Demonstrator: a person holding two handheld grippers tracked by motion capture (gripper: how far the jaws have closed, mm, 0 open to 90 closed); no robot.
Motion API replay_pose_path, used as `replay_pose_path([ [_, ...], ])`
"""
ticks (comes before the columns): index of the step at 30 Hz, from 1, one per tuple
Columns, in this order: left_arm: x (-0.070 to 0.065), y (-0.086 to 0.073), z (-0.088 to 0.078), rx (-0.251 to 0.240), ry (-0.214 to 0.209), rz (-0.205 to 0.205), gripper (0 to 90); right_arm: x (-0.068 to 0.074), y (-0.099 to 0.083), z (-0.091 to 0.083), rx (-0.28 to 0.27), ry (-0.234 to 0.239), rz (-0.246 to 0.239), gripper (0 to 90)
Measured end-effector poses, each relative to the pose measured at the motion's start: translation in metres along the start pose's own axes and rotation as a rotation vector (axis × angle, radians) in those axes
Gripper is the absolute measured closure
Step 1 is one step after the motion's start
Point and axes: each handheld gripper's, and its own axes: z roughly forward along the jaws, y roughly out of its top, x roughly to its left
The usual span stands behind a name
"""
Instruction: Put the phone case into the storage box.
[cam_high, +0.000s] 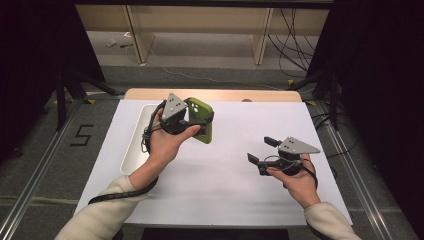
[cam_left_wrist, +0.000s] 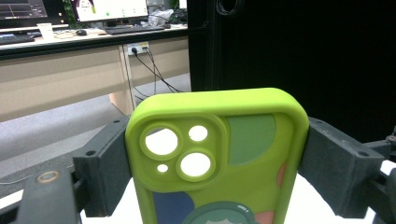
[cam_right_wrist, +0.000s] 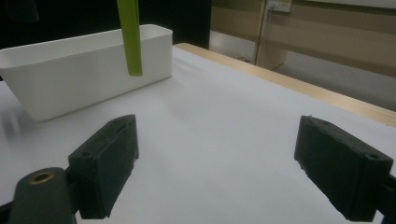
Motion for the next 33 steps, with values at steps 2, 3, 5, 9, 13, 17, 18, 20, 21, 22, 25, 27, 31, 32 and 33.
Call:
replay_pose_path([
  [2,0.001,0.0,0.0,-0.002,0.005,-0.005,15.9,-0.001,0.0,-0.001,0.002,-0.003,0.001,14.8],
  [3,0.001,0.001,-0.001,-0.001,0.007,-0.004,15.9,-0.001,0.0,-0.001,0.0,-0.004,0.002,14.8],
  [5,0.002,0.001,-0.001,-0.001,0.01,-0.004,15.9,-0.002,-0.001,-0.002,-0.002,-0.007,0.005,14.8],
  [9,0.005,0.002,-0.002,-0.004,0.019,-0.005,16.0,-0.003,-0.001,-0.003,-0.001,-0.01,0.006,14.9],
  [13,0.007,0.003,-0.003,-0.008,0.025,-0.011,16.0,-0.003,-0.002,-0.003,-0.002,-0.012,0.008,14.9],
  [17,0.009,0.005,-0.004,-0.006,0.028,-0.013,15.9,-0.003,-0.002,-0.003,0.0,-0.011,0.008,14.9],
  [18,0.009,0.005,-0.004,-0.006,0.029,-0.012,15.9,-0.003,-0.002,-0.003,0.0,-0.011,0.008,14.9],
  [20,0.01,0.005,-0.004,-0.008,0.032,-0.013,16.0,-0.003,-0.002,-0.003,0.0,-0.012,0.008,14.8],
  [21,0.01,0.005,-0.004,-0.009,0.033,-0.013,16.0,-0.003,-0.002,-0.003,-0.001,-0.012,0.009,14.9],
  [22,0.011,0.005,-0.004,-0.009,0.034,-0.013,16.0,-0.003,-0.002,-0.003,-0.004,-0.013,0.01,14.9],
  [25,0.012,0.006,-0.005,-0.012,0.04,-0.014,16.0,-0.003,-0.002,-0.003,-0.004,-0.015,0.011,14.9],
  [27,0.014,0.007,-0.005,-0.012,0.043,-0.015,16.0,-0.003,-0.003,-0.003,-0.005,-0.015,0.012,14.9],
  [31,0.015,0.007,-0.006,-0.013,0.049,-0.018,15.9,-0.003,-0.002,-0.003,-0.008,-0.013,0.013,14.9],
  [32,0.016,0.007,-0.006,-0.013,0.049,-0.017,15.9,-0.003,-0.002,-0.003,-0.008,-0.013,0.012,14.9],
  [33,0.016,0.007,-0.007,-0.014,0.05,-0.017,15.9,-0.003,-0.002,-0.003,-0.008,-0.013,0.012,14.9],
])
